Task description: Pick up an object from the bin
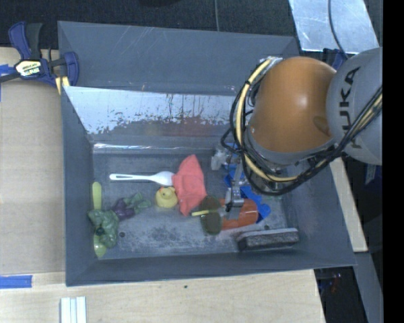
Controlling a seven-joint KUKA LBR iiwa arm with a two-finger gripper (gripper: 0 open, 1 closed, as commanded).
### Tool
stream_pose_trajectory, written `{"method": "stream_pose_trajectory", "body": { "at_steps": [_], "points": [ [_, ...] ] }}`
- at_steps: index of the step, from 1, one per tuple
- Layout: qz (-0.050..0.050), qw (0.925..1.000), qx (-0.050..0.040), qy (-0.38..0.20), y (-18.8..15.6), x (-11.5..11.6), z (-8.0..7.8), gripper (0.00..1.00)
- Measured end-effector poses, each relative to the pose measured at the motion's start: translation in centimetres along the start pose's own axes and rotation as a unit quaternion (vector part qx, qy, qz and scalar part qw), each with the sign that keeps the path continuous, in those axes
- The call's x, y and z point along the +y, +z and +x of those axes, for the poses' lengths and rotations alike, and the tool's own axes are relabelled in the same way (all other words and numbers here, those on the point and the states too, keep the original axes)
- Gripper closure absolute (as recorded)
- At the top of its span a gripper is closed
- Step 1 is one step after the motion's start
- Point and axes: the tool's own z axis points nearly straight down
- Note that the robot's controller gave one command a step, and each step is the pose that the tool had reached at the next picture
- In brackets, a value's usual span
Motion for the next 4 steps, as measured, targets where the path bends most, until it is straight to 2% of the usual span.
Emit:
{"method": "stream_pose_trajectory", "body": {
  "at_steps": [1,2,3,4],
  "points": [
    [0.0,1.0,-0.0041,0.001,-0.4,0.0,-0.2,0.0],
    [0.0,0.9982,-0.0063,-0.059,3.3,3.1,-2.8,0.0],
    [0.0,0.9998,-0.0053,-0.021,6.9,2.3,-2.3,0.0],
    [-0.001,0.9956,-0.0064,0.094,8.8,2.2,-4.3,0.0]
  ]
}}
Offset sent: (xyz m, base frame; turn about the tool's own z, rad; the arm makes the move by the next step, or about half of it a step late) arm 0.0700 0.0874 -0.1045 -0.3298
